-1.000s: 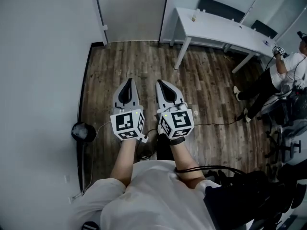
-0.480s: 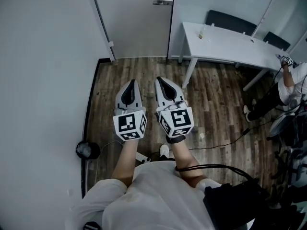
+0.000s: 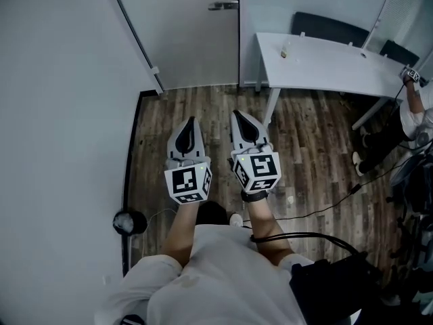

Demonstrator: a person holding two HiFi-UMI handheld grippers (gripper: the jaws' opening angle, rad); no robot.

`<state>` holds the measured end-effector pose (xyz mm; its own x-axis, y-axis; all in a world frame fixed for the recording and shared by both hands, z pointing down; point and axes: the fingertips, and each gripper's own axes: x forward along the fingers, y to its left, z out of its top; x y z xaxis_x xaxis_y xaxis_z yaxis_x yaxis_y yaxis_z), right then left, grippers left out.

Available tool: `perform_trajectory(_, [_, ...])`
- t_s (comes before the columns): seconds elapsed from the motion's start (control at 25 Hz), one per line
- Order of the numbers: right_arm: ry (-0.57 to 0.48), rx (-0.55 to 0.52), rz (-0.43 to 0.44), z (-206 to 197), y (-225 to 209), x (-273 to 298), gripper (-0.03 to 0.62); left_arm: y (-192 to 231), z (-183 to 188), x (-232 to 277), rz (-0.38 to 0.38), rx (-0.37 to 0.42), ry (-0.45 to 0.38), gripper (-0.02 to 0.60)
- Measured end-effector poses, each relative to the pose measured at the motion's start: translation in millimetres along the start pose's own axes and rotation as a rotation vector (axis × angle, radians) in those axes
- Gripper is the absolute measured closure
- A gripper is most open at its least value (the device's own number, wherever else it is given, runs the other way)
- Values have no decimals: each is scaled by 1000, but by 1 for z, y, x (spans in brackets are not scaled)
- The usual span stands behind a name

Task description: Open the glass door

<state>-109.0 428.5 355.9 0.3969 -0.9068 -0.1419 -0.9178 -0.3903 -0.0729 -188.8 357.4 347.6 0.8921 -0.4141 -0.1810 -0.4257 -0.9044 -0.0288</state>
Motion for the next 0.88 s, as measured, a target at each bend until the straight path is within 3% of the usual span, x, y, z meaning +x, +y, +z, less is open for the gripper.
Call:
perform_trajectory(0.4, [27,-25,13,-20,-21,76,594,27,-27,85,-30,-26,15,584])
perform_trajectory(0.68, [41,-75,-63,-31,-70,185,594,70,-53,200,-93,-119,-8,584])
perform_trajectory(0.88, [53,-86,-24,-34,-59,287,594,132,-46,281,-119,-126,-43,584])
